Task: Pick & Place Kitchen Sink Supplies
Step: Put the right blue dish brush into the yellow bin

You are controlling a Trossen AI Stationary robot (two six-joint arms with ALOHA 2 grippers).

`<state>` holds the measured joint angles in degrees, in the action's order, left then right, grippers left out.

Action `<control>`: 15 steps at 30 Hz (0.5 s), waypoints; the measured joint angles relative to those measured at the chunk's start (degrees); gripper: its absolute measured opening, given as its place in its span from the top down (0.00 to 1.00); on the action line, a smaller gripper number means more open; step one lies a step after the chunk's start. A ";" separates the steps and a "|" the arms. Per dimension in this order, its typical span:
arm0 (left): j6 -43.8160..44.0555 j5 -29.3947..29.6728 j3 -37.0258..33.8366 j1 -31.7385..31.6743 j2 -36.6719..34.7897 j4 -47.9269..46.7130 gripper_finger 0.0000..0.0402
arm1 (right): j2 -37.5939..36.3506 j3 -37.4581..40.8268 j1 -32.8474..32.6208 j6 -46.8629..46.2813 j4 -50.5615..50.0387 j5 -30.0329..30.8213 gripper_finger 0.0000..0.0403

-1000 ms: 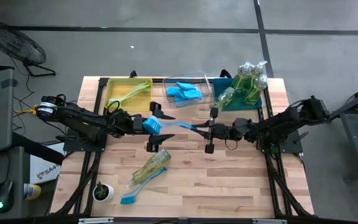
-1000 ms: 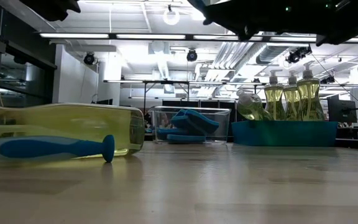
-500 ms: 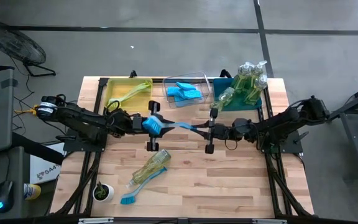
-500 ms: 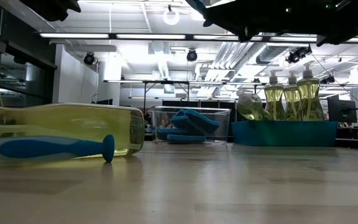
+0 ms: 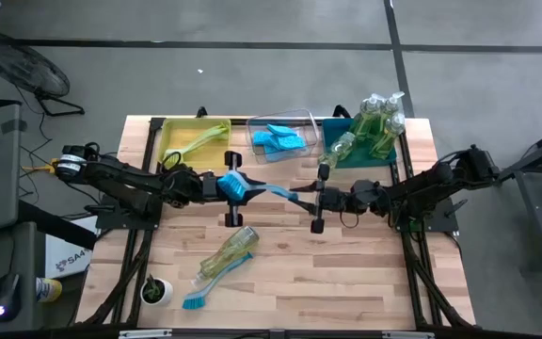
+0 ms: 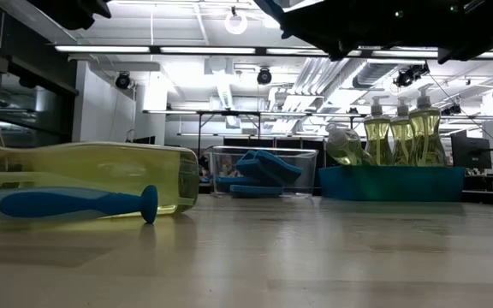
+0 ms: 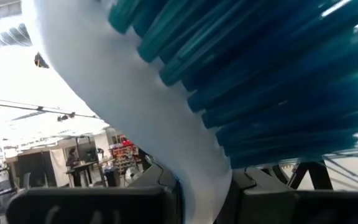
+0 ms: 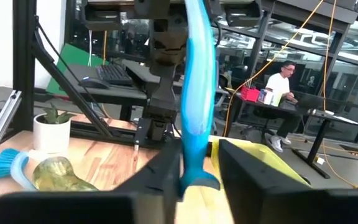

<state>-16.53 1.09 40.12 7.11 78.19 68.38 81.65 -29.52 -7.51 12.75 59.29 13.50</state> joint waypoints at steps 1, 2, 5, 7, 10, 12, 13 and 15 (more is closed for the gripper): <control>0.08 0.51 0.00 0.02 0.00 -0.18 0.89 | 0.00 0.00 0.00 -0.26 0.05 0.09 0.72; 0.13 0.90 0.00 0.02 0.00 -0.39 0.89 | 0.00 0.00 0.00 -0.61 0.04 0.31 0.69; 0.24 1.56 0.00 0.04 0.02 -1.02 0.89 | -0.40 0.02 0.00 -2.05 -0.17 1.65 0.59; 0.24 2.09 0.00 0.04 0.02 -0.77 0.89 | -1.10 0.02 0.00 -2.27 -0.32 2.78 0.54; 0.25 2.90 0.00 0.07 0.02 -1.41 0.89 | -2.83 0.02 0.00 -2.25 -1.76 3.12 0.48; -0.79 4.21 0.00 0.07 0.04 -1.72 0.89 | -4.56 0.02 -0.01 -2.23 -3.37 3.09 0.45; -1.55 5.18 0.00 0.07 0.02 -1.75 0.89 | -5.41 0.02 -0.09 -2.23 -4.35 3.05 0.44; -3.00 7.33 0.00 0.09 -0.21 -2.47 0.89 | -7.56 0.02 -0.42 -2.25 -7.11 2.97 0.42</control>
<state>-19.53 8.42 40.12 7.20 77.98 65.91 74.08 -29.50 -7.93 10.50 52.18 16.47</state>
